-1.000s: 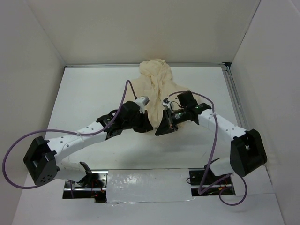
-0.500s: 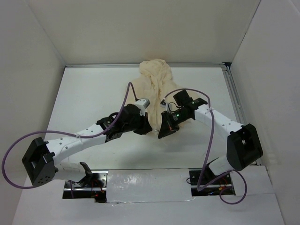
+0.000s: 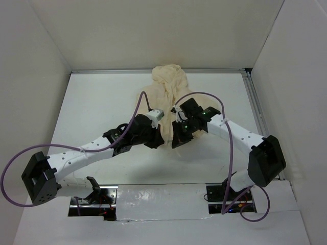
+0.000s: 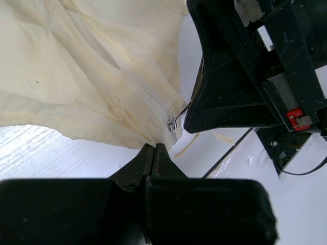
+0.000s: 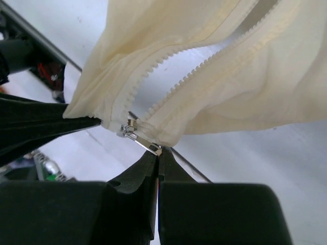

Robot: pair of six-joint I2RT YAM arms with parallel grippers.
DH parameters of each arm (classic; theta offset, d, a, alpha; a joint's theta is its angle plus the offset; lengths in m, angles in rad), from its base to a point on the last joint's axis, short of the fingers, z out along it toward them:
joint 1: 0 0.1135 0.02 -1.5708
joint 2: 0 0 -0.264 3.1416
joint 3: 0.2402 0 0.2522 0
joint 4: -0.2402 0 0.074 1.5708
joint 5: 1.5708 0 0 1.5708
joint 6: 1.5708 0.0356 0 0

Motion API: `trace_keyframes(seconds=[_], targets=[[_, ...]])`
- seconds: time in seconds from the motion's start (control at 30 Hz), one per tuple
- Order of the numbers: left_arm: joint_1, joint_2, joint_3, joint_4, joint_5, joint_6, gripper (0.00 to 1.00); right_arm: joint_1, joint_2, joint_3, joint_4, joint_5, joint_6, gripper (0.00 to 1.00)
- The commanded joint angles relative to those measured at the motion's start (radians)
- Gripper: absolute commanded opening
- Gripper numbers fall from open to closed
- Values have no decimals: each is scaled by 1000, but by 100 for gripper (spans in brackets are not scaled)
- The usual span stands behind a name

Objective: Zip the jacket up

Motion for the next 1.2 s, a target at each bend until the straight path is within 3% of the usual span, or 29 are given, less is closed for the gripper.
trace_keyframes(seconds=[0.0, 0.17, 0.27, 0.37, 0.53, 0.57, 0.63, 0.73, 0.97, 1.17], targets=[[0, -27, -7, 7, -25, 71, 0, 25, -49, 77, -41, 190, 21, 0], [-17, -7, 2, -3, -57, 86, 0, 83, -34, 144, -91, 312, -13, 0], [-17, 4, 24, -37, -115, 66, 1, 108, -17, 154, -110, 278, -28, 0], [-17, 16, 68, -102, -158, 8, 26, 109, -19, 125, -90, 206, -25, 0], [-20, -8, 58, -97, -224, 34, 47, 76, -34, 85, -68, 38, -28, 0], [-29, -25, 50, -85, -237, 74, 54, 71, -32, 80, -65, -10, -30, 0], [-70, -60, -1, -22, -324, 123, 58, 57, -31, 81, -73, -44, -27, 0], [-129, -125, -126, 181, -373, 351, 65, 42, -17, 89, -85, -110, -28, 0], [-155, -240, -228, 346, -316, 520, 66, -3, 9, 111, -111, -213, -33, 0], [-192, -213, -214, 406, -263, 644, 63, -20, 24, 126, -122, -264, -33, 0]])
